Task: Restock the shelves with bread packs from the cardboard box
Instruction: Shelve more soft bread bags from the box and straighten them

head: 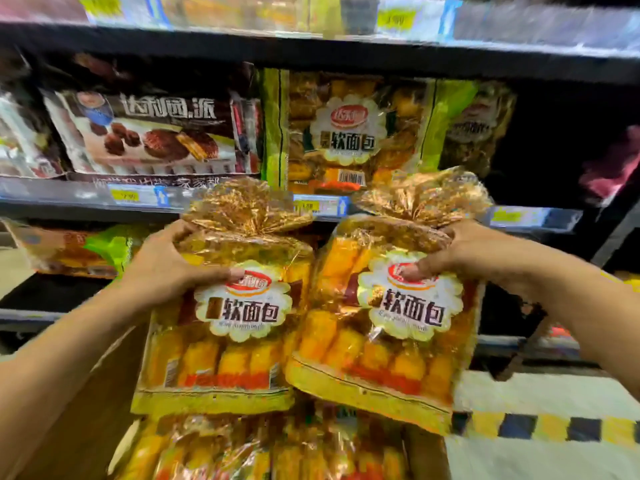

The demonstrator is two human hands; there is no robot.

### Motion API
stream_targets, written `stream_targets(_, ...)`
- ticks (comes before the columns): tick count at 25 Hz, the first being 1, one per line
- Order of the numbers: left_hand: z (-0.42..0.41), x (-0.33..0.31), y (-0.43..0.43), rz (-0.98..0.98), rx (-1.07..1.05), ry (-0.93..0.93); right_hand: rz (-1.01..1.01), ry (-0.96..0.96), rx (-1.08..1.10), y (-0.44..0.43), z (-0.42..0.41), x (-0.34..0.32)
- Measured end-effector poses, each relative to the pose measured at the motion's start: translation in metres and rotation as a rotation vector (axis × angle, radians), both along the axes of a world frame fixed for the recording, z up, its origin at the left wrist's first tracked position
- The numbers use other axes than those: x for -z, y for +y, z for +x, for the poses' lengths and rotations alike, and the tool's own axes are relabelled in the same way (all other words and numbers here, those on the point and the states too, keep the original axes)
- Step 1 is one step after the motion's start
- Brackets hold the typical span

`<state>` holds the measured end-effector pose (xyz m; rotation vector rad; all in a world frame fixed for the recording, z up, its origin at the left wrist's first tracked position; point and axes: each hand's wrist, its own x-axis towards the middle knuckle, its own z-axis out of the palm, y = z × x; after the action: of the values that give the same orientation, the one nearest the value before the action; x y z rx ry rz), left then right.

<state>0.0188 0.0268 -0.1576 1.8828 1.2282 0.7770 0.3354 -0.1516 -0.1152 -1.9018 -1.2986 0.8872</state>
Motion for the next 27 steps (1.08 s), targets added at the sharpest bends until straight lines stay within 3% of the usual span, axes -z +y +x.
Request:
stream_targets(4,0.073,-0.041,-0.013,0.201,-0.007,-0.100,0.427,-0.090,0.057,-0.012,0.060,-0.038)
stream_targets(9,0.142,-0.062,-0.016,0.228,0.035,-0.252,0.677,-0.291,0.256,-0.029,0.138,-0.074)
stream_targets(15,0.168,-0.041,0.007,0.124,0.098,-0.414,0.923,-0.164,0.387,-0.037,0.176,-0.081)
stream_targets(20,0.167,-0.026,0.022,0.058,0.110,-0.477,0.928,-0.751,0.504,-0.019,0.164,-0.071)
stream_targets(23,0.165,-0.023,0.028,-0.010,0.128,-0.480,0.832,-0.616,0.369,-0.002,0.168,-0.049)
stream_targets(27,0.164,-0.022,0.030,-0.024,0.142,-0.482,0.840,-0.428,0.771,0.024,0.187,-0.034)
